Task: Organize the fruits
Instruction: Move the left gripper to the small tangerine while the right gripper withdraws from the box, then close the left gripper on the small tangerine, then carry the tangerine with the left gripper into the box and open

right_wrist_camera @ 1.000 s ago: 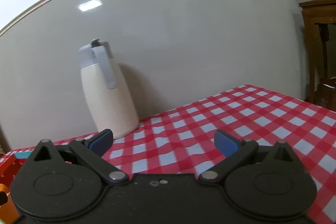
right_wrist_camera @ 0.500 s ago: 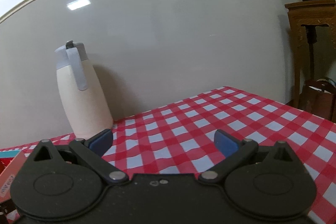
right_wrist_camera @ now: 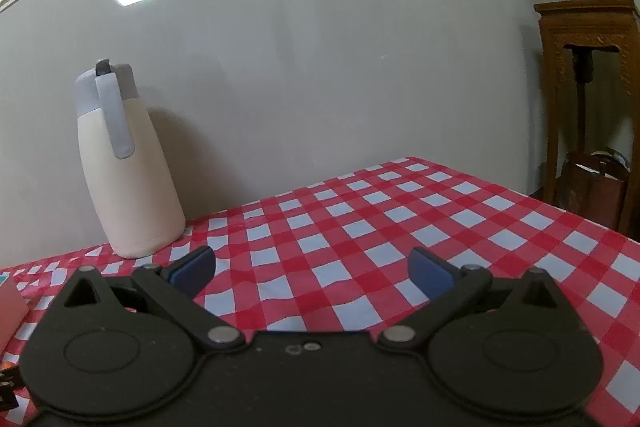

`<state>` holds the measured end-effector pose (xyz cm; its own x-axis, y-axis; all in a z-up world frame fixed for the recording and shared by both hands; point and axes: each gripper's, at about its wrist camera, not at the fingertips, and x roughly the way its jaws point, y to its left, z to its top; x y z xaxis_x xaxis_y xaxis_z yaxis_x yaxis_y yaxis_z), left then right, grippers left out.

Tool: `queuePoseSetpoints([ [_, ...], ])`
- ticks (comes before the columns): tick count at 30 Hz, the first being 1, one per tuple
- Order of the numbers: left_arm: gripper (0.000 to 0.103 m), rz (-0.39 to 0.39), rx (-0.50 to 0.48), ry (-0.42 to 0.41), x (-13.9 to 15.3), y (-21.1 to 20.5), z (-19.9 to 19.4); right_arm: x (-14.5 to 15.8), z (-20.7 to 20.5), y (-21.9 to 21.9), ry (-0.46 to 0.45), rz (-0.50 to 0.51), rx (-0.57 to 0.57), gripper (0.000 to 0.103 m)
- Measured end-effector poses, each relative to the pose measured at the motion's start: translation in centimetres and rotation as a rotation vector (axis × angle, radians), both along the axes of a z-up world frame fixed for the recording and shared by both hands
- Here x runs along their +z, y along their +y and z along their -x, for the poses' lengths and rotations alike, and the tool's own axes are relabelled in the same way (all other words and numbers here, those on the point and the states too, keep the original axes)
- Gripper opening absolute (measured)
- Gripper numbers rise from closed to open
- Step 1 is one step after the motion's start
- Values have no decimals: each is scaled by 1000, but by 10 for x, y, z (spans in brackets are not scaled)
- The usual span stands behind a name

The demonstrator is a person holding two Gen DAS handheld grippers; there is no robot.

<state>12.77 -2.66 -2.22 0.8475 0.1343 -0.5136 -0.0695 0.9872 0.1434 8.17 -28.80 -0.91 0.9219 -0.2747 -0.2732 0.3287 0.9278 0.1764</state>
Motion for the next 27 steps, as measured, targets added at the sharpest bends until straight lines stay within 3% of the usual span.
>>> queuePoseSetpoints([
  [4,77,-41,8,-3,-2,-7,-3,0,-3,1,1,4,11,103],
  [20,66,20,29,68,-7,-11,-8,-2,-7,-2,18,5,14,103],
  [22,60,34,29,72,-8,-10,-10,-3,-7,-3,19,2,14,103],
  [24,39,54,25,75,-7,-10,-11,-3,-8,-2,20,6,16,103],
  [27,33,48,27,71,-8,-13,-11,-3,-9,-1,24,14,18,103],
])
